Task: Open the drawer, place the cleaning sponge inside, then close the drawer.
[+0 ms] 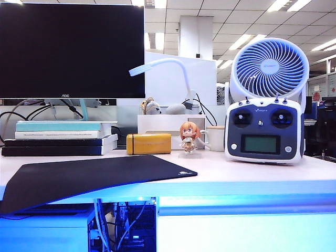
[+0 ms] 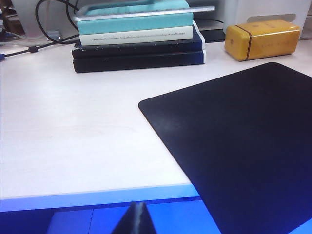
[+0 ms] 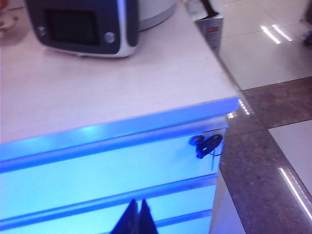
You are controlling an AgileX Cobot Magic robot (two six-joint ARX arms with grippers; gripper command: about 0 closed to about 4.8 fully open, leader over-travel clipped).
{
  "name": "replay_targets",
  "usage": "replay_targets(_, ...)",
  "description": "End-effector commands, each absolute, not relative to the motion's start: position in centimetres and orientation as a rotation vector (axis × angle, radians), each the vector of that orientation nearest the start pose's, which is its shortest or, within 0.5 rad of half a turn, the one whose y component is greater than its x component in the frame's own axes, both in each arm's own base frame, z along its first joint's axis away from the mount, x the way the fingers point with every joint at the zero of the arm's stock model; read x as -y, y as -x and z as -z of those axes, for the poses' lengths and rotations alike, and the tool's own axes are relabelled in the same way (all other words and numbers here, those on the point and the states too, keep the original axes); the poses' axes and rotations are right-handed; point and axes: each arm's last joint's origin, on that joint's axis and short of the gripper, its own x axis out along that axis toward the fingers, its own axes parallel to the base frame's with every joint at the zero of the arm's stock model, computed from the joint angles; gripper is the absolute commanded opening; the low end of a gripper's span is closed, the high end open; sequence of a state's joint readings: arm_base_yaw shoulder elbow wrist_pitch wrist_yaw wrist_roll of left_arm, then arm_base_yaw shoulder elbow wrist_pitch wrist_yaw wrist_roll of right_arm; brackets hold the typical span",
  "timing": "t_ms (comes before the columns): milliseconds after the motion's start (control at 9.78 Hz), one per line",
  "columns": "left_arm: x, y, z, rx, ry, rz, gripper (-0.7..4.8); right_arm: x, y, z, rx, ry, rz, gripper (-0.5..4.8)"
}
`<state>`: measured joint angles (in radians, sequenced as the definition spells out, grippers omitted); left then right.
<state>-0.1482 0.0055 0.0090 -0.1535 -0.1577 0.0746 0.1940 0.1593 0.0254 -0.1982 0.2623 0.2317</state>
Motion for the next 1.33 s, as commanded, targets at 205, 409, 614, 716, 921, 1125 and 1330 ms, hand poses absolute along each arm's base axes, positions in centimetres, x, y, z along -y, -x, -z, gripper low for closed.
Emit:
replay_targets(205, 0.97, -9.55, -14.87, -0.166, -0.099, 0.0, -0.05, 0.24, -9.69, -15.27, -0.095, -0.22, 0.152, -0.01)
replay_targets(409, 0.97, -9.55, -14.87, -0.166, -0.1, 0.0, -0.05, -0.16, -9.63, -14.69, -0.172, -0.227, 0.015, -0.01)
replay_targets(614, 0.97, -9.55, -14.87, -0.167, -0.099, 0.0, -0.05, -0.14, -9.63, -14.64, -0.179, -0.209, 0.006, -0.01)
replay_targets(716, 0.97, -9.55, -14.87, -0.167, -0.1, 0.0, -0.04, 0.04, -9.63, -14.64, -0.177, -0.127, 0.019, -0.01)
replay_targets(921, 0.97, -9.55, -14.87, -0.166, -0.1, 0.0, -0.04, 0.33, -9.62, -14.65, -0.175, -0.077, 0.044, -0.01)
replay_targets(1125, 0.97, -9.55, -14.87, -0.167, -0.099, 0.0, -0.05, 0.32, -9.62, -14.65, -0.175, -0.077, 0.043, -0.01)
replay_targets(1330, 0.97, -9.55, -14.87, -0.167, -0.099, 0.0, -0.04, 0.32, -9.63, -14.66, -0.174, -0.077, 0.043, -0.01)
